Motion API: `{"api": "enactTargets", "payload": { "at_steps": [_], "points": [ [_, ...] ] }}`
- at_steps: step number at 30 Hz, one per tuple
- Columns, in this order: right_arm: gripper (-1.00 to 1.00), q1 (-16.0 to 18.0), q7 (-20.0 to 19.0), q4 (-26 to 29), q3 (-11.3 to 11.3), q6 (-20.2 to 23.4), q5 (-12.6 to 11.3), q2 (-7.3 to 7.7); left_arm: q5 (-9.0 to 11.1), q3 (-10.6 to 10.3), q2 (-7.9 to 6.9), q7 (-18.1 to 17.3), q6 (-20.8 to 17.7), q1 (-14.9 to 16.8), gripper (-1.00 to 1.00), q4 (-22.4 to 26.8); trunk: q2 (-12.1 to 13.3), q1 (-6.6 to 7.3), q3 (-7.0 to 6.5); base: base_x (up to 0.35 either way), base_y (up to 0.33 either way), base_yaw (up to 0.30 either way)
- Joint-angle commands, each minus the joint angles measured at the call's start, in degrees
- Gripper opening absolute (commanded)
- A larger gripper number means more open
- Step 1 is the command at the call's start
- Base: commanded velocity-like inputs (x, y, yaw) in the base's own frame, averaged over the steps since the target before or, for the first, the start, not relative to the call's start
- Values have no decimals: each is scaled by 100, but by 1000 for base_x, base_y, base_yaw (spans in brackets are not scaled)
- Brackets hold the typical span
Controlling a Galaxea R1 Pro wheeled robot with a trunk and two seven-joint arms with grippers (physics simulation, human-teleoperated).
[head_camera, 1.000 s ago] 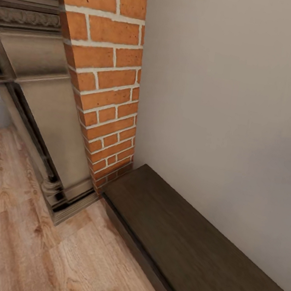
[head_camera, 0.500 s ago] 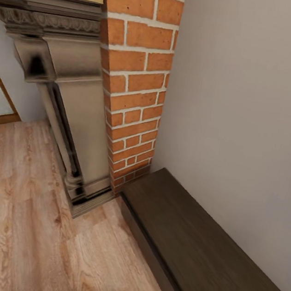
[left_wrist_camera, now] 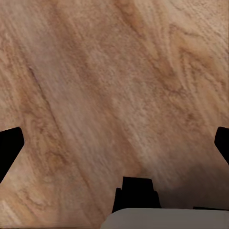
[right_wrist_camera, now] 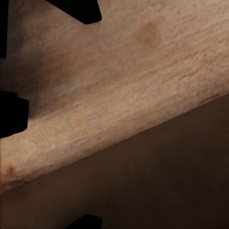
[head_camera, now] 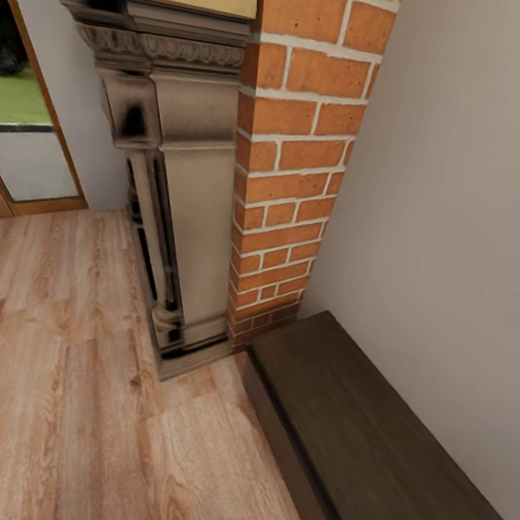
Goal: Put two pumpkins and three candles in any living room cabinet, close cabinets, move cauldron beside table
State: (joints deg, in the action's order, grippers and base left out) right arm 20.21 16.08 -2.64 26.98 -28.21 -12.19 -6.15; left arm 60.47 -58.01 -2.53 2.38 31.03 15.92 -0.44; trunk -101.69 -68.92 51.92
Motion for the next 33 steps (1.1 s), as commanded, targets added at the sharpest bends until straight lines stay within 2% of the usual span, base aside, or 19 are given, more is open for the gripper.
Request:
{"api": "enactTargets", "payload": {
  "at_steps": [1, 33],
  "points": [
    [100, 0, 0, 0, 1, 0, 0, 0, 0, 0, -1, -1, 0, -1, 100, -1, 0, 0, 0, 0, 0, 285],
    [100, 0, 0, 0, 1, 0, -3, 8, 0, 0, -2, -1, 0, -1, 100, 0, 0, 0, 0, 0, 0, 286]
  ]
}}
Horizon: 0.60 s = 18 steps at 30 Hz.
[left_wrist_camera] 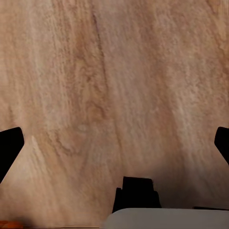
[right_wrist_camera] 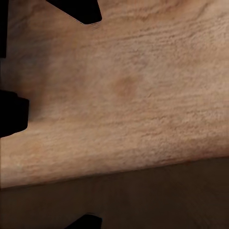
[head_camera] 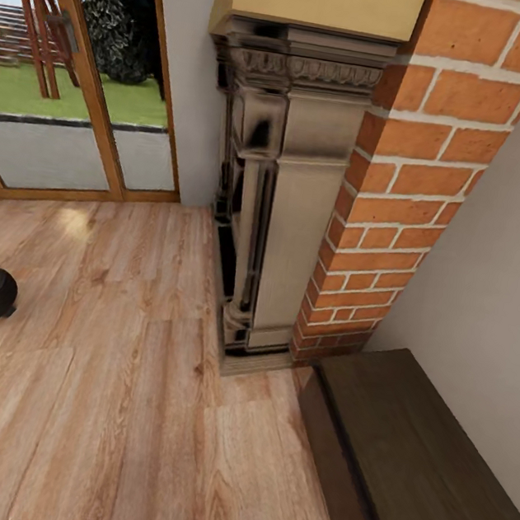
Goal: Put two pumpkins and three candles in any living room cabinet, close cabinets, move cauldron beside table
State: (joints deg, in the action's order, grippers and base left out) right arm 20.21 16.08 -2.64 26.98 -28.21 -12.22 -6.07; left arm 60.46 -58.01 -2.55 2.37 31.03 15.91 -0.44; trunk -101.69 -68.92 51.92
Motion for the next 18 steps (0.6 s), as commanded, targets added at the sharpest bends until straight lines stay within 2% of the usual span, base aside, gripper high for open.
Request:
{"api": "enactTargets", "payload": {
  "at_steps": [1, 18],
  "points": [
    [100, 0, 0, 0, 1, 0, 1, 0, 1, 1, 0, 0, 0, 0, 100, 0, 0, 0, 0, 0, 0, 286],
    [100, 0, 4, 0, 1, 0, 1, 4, 1, 1, 0, 0, 0, 0, 100, -6, 0, 0, 0, 0, 0, 286]
  ]
}}
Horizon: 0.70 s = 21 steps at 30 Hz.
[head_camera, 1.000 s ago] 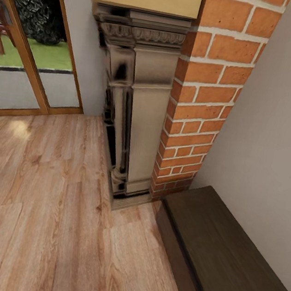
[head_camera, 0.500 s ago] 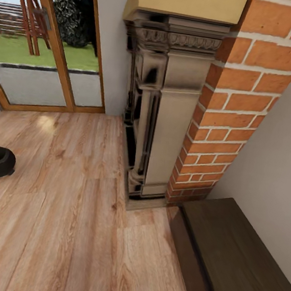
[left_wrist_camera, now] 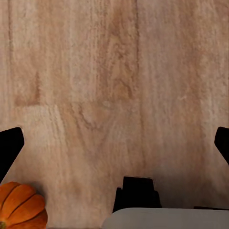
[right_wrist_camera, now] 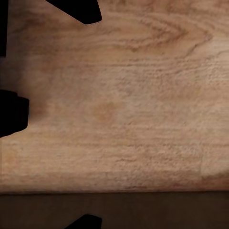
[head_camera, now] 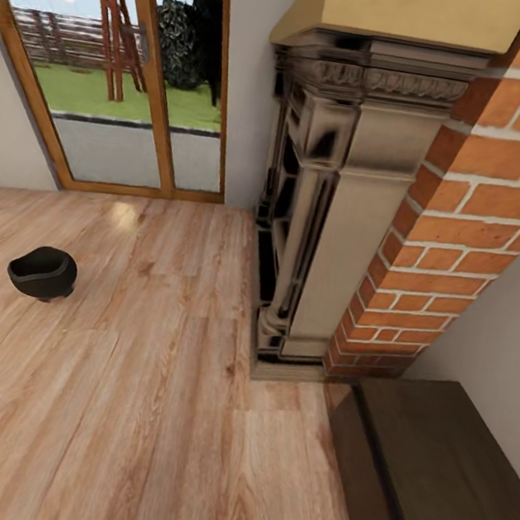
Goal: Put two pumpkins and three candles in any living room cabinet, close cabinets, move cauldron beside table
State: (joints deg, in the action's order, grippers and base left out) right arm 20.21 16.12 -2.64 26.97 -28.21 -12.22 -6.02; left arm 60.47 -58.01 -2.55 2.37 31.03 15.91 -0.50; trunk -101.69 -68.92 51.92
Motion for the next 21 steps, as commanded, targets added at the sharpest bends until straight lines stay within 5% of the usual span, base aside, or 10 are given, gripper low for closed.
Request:
{"api": "enactTargets", "payload": {
  "at_steps": [1, 11, 21],
  "points": [
    [100, 0, 2, 0, 1, 0, 1, 2, 0, 1, 0, 0, 0, 0, 100, -1, 0, 0, 0, 0, 0, 286],
    [100, 0, -9, 2, 1, 5, 0, 6, 0, 1, -2, 0, 0, 0, 100, -3, 0, 0, 0, 10, 0, 268],
    [100, 0, -13, 4, 1, 5, 1, -13, -8, 1, -9, 0, 1, 0, 100, -3, 0, 0, 0, 224, 0, 146]
  ]
}}
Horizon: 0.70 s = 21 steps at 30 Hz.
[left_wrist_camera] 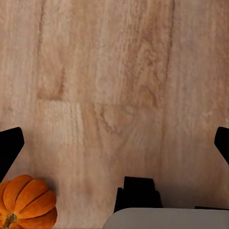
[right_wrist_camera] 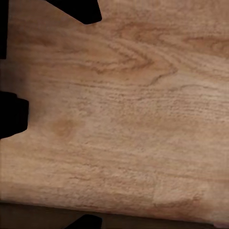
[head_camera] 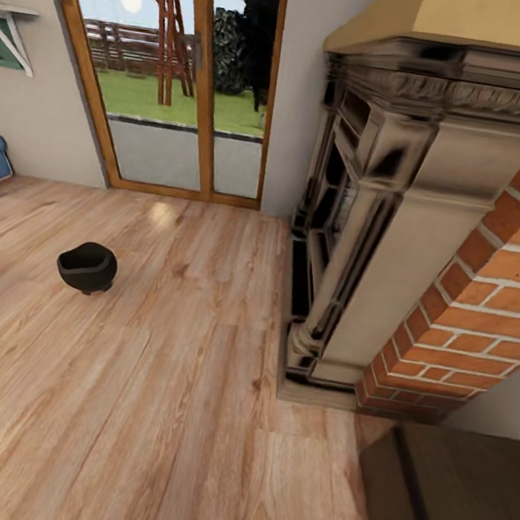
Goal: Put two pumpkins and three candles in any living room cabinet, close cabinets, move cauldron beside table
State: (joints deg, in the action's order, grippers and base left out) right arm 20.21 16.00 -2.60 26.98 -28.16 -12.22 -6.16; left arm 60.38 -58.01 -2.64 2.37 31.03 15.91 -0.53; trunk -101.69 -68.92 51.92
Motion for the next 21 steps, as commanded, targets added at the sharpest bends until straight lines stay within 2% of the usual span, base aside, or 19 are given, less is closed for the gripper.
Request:
{"api": "enactTargets", "payload": {
  "at_steps": [1, 11, 21],
  "points": [
    [100, 0, 0, -1, 0, 1, 0, 0, 0, 0, 0, 0, 0, 0, 100, 0, 0, 0, 0, 250, 0, 273],
    [100, 0, 0, 1, 0, 0, 0, 0, 0, 0, 0, 0, -1, 0, 100, 0, 0, 0, 0, 234, 0, 283],
    [100, 0, 1, 1, 0, 3, 0, 0, -3, 0, 0, 0, -1, 0, 100, 0, 0, 0, 0, 158, -59, 285]
  ]
}}
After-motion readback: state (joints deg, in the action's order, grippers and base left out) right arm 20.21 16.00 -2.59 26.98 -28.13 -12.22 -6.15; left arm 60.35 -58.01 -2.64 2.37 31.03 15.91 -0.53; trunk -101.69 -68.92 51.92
